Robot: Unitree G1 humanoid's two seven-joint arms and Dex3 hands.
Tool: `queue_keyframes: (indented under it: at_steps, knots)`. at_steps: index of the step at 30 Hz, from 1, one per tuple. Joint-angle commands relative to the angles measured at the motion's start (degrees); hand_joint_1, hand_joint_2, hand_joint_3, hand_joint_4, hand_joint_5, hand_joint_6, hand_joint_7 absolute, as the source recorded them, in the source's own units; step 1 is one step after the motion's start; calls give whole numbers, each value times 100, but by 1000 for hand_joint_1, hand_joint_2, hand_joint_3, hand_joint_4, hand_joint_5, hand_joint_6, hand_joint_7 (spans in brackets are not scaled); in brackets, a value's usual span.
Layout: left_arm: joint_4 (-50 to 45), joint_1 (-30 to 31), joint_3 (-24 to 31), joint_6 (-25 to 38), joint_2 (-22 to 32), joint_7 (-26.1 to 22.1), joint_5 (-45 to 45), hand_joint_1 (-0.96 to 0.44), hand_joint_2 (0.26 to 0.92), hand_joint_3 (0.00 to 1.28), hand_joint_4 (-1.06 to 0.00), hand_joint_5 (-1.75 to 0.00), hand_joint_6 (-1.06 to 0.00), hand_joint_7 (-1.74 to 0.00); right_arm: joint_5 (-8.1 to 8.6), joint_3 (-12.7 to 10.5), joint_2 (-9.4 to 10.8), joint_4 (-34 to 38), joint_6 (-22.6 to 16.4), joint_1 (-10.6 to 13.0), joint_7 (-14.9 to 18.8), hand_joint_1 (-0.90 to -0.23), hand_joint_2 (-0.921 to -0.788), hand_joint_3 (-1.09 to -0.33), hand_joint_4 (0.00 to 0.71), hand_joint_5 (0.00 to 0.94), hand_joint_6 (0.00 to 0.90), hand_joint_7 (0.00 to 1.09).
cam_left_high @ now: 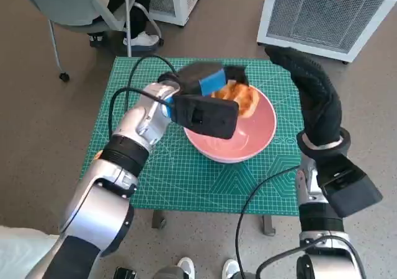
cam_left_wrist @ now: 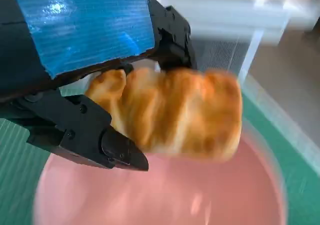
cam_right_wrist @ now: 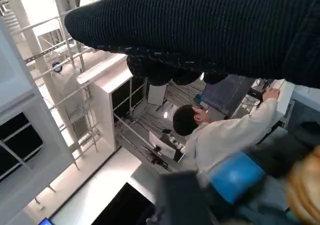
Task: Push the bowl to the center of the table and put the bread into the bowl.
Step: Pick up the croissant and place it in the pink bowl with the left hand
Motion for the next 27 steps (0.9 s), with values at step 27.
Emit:
queue_keyframes:
  at_steps: [27]
  knots:
    - [-3831, 1322, 972, 315, 2020, -1738, -995, -197, 818, 13, -1, 0, -114, -154, -6, 50, 160, -107, 50, 207, -126, -662, -921, -775, 327, 18, -1, 720]
